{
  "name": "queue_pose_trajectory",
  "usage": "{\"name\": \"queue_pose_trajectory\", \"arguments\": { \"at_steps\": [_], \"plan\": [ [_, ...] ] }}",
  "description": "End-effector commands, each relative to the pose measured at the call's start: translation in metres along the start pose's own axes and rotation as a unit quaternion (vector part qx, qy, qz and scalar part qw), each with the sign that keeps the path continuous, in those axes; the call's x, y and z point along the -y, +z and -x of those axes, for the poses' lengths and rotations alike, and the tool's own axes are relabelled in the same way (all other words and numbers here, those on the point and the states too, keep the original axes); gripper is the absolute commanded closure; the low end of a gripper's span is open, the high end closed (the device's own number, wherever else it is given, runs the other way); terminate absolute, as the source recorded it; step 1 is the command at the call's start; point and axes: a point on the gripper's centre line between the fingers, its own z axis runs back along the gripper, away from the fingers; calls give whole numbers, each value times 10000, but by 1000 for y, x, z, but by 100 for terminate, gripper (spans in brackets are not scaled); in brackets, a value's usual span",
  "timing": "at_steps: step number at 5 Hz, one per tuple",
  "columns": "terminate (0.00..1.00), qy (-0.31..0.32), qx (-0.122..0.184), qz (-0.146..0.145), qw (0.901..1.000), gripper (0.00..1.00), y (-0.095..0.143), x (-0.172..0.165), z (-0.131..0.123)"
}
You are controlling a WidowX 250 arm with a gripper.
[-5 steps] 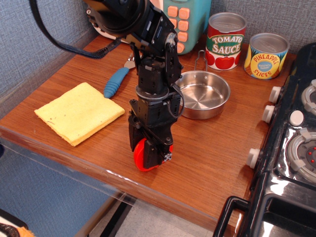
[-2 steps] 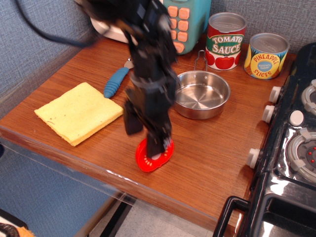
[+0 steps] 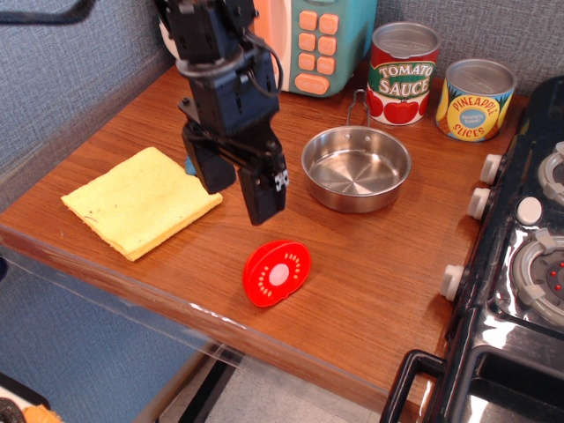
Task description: Place the red vegetable to the right of the yellow towel.
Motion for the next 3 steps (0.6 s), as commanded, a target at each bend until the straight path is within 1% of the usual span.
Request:
{"name": "queue_pose_trajectory", "arguments": {
  "at_steps": [1, 2, 3],
  "plan": [
    [0, 415, 271, -501, 9975, 0, 18, -7, -1],
    [0, 415, 271, -501, 9975, 0, 18, -7, -1],
    [100, 415, 271, -501, 9975, 0, 18, -7, -1]
  ]
}}
